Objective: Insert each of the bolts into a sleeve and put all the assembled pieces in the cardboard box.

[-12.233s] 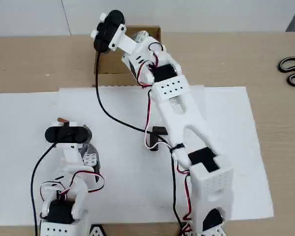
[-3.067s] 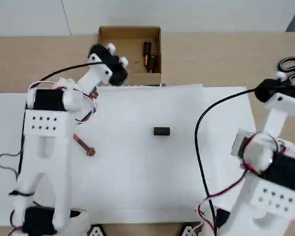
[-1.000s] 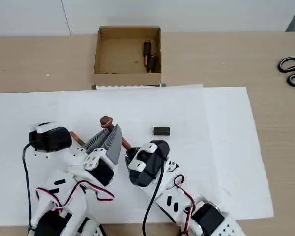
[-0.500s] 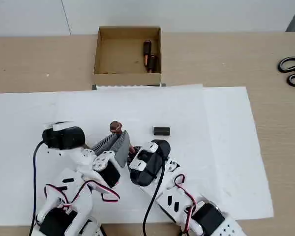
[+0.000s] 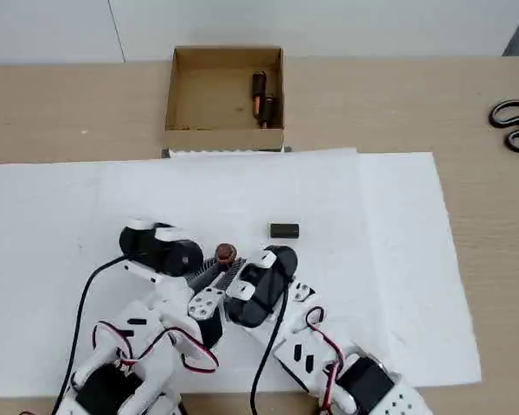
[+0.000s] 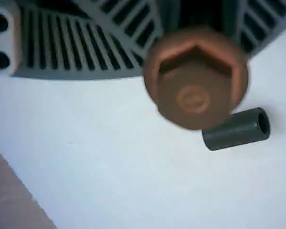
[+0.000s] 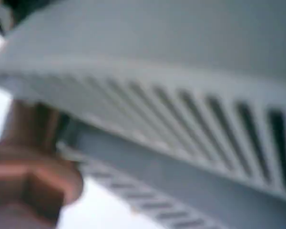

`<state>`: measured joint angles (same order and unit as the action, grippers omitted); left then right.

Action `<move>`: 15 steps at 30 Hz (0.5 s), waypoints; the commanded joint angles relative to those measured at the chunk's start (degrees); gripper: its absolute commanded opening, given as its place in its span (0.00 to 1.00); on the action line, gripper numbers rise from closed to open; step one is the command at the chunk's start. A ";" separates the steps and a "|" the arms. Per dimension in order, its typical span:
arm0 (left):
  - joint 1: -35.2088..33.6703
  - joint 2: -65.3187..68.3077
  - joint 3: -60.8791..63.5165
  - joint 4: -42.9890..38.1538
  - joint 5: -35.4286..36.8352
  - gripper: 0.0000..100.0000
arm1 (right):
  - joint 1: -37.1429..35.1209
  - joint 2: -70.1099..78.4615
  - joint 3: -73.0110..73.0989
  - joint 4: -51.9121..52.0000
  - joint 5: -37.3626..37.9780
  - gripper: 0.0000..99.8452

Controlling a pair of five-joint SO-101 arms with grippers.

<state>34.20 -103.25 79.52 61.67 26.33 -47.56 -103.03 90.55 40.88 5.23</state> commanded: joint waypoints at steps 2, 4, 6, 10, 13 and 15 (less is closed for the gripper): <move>2.29 -0.26 1.45 3.16 -3.87 0.01 | -0.22 -0.75 -3.08 -1.71 0.62 0.00; 2.29 -0.26 2.68 3.34 -6.15 0.01 | -0.22 -0.75 -3.16 -1.71 0.62 0.00; 2.29 -0.26 2.77 2.99 -6.77 0.01 | -0.22 -0.75 -3.16 -1.71 0.70 0.00; 2.11 -0.26 2.68 2.99 -6.68 0.08 | -0.22 -0.75 -3.16 -1.71 3.08 0.00; 0.79 -0.26 1.89 3.08 -6.59 0.18 | -0.22 -0.75 -3.08 -1.71 3.96 0.00; -0.79 -0.09 0.66 2.99 -6.86 0.20 | -0.22 -0.75 -3.08 -1.71 3.96 0.00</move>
<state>34.02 -103.78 81.10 63.43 19.91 -47.38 -102.86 90.90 40.97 8.31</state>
